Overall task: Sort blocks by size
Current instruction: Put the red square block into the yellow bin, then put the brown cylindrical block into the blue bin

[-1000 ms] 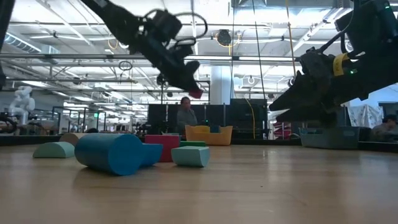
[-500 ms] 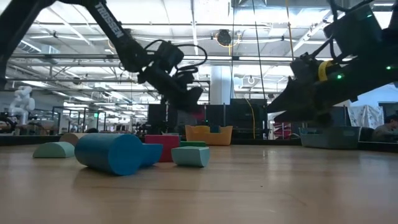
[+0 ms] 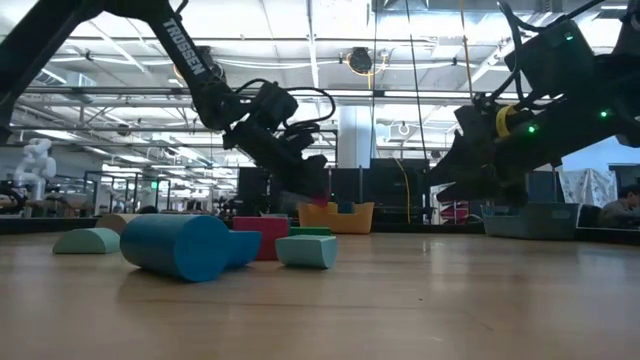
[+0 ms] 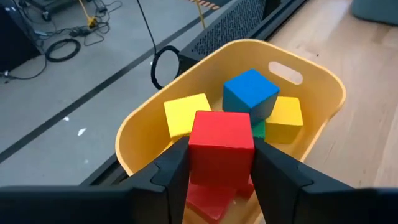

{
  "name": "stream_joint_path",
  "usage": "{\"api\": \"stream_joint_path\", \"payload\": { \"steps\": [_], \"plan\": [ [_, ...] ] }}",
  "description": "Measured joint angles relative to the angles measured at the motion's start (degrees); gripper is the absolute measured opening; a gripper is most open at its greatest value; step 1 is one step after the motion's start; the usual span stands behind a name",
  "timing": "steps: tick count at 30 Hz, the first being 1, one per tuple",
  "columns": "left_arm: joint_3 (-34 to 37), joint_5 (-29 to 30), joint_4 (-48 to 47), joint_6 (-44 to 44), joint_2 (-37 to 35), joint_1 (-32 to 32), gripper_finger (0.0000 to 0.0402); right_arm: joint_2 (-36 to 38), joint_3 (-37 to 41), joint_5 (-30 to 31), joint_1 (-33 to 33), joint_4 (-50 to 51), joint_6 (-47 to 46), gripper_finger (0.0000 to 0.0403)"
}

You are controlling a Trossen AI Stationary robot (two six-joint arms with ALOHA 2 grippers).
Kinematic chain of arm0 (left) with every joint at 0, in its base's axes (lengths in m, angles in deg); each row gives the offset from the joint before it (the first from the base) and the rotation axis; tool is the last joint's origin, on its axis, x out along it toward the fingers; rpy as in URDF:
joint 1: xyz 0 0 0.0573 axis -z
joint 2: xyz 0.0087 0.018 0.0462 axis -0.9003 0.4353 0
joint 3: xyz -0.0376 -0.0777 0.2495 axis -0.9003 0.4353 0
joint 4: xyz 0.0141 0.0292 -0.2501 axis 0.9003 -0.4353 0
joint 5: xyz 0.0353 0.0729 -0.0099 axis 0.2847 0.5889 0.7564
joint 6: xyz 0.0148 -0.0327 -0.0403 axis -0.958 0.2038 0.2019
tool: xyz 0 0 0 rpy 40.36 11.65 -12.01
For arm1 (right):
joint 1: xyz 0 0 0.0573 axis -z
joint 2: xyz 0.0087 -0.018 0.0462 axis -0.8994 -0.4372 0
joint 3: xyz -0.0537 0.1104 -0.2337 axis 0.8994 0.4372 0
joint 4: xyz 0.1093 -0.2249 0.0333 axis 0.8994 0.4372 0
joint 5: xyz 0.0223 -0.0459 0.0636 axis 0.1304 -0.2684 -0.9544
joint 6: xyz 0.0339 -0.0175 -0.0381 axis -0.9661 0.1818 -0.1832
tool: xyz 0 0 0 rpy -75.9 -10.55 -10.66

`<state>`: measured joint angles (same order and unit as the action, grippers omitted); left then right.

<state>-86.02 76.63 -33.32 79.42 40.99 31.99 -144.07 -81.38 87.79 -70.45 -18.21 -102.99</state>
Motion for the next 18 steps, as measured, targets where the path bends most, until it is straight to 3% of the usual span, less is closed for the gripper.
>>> {"api": "stream_joint_path", "payload": {
  "steps": [18],
  "plan": [
    [0.00,0.19,-0.41,-0.39,0.00,0.02,0.0169,0.00,-2.77,-1.53,-0.04,0.43,1.30,0.0228]
  ]
}}
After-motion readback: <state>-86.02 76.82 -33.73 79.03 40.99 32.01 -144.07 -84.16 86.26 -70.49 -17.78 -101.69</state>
